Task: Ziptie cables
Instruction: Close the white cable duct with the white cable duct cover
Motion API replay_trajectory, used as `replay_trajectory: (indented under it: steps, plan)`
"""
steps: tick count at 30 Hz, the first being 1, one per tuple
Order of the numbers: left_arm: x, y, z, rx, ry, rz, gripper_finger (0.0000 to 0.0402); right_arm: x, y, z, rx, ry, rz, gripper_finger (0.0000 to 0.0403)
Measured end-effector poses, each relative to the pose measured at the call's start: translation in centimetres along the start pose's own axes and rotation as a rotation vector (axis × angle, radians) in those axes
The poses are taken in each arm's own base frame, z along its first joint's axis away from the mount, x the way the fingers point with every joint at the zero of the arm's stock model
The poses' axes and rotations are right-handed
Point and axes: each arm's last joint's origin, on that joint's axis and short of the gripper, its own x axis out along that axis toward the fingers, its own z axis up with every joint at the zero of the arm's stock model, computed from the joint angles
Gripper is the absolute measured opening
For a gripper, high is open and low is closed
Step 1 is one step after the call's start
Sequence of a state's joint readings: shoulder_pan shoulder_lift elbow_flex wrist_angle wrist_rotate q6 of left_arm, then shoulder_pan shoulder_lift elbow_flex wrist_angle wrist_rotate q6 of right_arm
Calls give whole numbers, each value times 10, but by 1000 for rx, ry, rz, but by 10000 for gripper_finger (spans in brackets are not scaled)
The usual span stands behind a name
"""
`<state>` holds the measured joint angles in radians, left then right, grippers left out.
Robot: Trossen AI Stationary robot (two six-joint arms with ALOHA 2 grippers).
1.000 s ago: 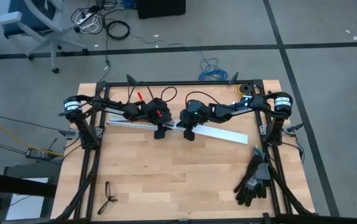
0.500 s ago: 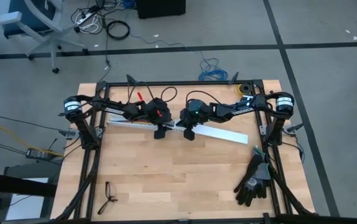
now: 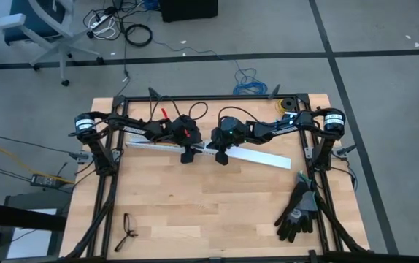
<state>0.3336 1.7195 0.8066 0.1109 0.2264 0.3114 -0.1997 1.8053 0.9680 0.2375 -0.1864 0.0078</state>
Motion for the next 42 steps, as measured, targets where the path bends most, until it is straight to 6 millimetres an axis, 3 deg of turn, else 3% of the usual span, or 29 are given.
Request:
replay_trajectory:
  steps: [19,32,42]
  plan:
    - [0,3,3,-52,-18,79,259,2,10,0,-15,3,23,0]
    - [0,3,5,-71,-38,83,332,2,11,-1,-15,10,40,0]
    - [0,4,3,-158,-12,112,335,-20,11,13,-26,-8,-46,0]
